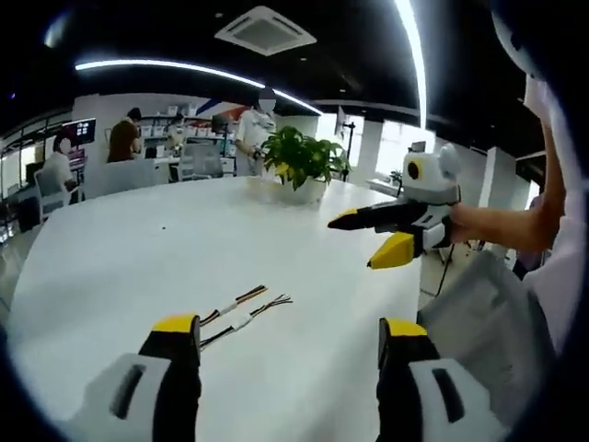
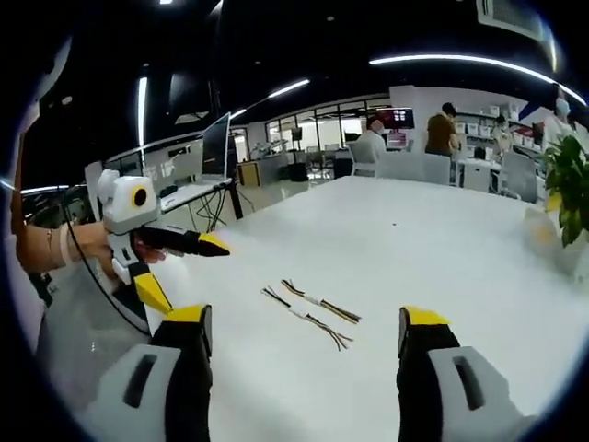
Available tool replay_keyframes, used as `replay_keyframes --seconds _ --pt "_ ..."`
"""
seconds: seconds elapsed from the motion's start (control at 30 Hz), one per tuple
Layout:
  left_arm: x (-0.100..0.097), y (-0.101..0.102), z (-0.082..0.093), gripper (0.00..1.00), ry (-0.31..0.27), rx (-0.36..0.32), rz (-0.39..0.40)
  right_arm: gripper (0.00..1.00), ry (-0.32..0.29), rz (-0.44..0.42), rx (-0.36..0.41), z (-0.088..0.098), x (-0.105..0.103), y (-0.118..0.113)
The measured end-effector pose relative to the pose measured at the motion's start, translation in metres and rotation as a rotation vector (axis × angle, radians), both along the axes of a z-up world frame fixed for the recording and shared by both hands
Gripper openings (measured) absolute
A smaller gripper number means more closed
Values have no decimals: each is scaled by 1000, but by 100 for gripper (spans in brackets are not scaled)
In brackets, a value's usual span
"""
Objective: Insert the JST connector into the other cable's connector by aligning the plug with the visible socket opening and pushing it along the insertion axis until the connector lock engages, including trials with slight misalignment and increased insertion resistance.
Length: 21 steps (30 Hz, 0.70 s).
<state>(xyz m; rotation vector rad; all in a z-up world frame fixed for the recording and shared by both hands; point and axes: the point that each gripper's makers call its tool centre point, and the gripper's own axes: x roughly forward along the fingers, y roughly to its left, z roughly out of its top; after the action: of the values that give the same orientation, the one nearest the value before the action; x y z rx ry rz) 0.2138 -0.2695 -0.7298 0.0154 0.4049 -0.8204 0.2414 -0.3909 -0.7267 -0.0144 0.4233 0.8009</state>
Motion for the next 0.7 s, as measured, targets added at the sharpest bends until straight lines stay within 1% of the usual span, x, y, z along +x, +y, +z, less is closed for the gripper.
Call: replay_keyframes --seconds 0.1,0.17,0.23,0.27,0.3,0.37,0.5,0.53,0.6,0.7 --pt "-6 3 8 82 -5 -29 17 87 11 -24 20 1 -8 -1" --pt "-10 5 14 86 -2 -43 28 89 23 -34 33 1 -15 -2" --pt "-17 7 13 92 15 -22 36 89 29 -40 31 -1 -22 -4" --pt "-19 8 11 95 14 -3 37 88 35 -47 27 -2 -25 -6" --pt "-21 9 11 97 10 12 37 89 43 -52 24 -4 -27 -7" --pt "-26 11 11 97 5 32 37 89 53 -65 24 -6 -32 -10" --pt "-34 15 17 99 9 9 63 87 66 -85 9 -9 -40 -16" --pt "-36 16 18 99 -2 10 74 87 66 -90 6 -9 -41 -18" --pt "-39 19 20 99 -13 12 83 87 65 -97 6 -9 -45 -20" --pt "-45 22 22 99 -12 3 95 89 65 -105 12 -7 -49 -21"
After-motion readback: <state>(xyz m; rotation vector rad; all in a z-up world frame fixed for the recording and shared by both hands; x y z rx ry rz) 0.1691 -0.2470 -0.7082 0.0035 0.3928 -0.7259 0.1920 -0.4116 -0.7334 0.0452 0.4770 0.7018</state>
